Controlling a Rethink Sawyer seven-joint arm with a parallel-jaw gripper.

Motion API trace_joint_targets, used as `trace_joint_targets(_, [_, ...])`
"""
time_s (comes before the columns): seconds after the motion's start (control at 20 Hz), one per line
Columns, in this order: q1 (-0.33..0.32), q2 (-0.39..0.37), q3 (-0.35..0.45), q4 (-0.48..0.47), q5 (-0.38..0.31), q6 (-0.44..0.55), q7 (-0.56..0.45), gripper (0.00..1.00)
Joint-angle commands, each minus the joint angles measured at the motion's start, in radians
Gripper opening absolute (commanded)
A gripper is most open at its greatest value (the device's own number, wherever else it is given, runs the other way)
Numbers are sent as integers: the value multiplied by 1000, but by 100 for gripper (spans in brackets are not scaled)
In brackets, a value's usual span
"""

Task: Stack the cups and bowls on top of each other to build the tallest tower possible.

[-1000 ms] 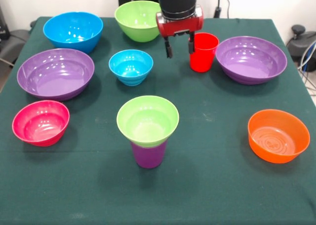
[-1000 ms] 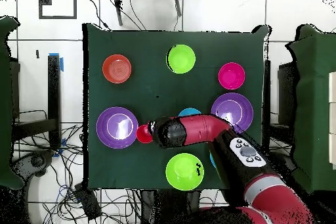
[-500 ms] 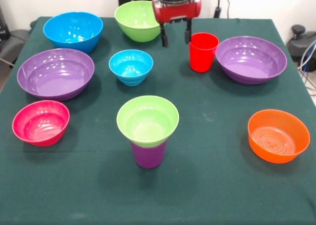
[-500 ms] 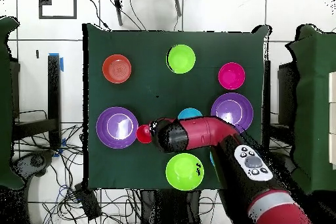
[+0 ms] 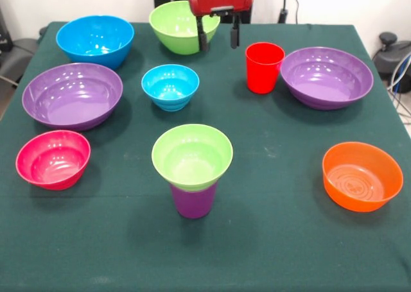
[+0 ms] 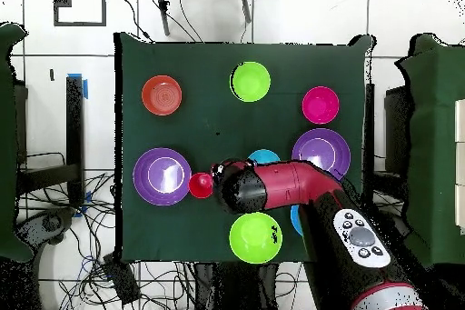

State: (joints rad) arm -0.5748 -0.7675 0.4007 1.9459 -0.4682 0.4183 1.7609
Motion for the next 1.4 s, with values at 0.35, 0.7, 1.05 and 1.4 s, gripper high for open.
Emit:
trace_joint_targets(0.35, [152, 77, -61, -2, -88, -59, 80, 100])
trace_joint_targets(0.7, [223, 95, -120, -5, -69, -112, 122, 100])
trace_joint_targets(1.05, [219, 114, -140, -1, -63, -132, 83, 100])
trace_joint_targets(1.4, [187, 121, -130, -7, -71, -134, 39, 100])
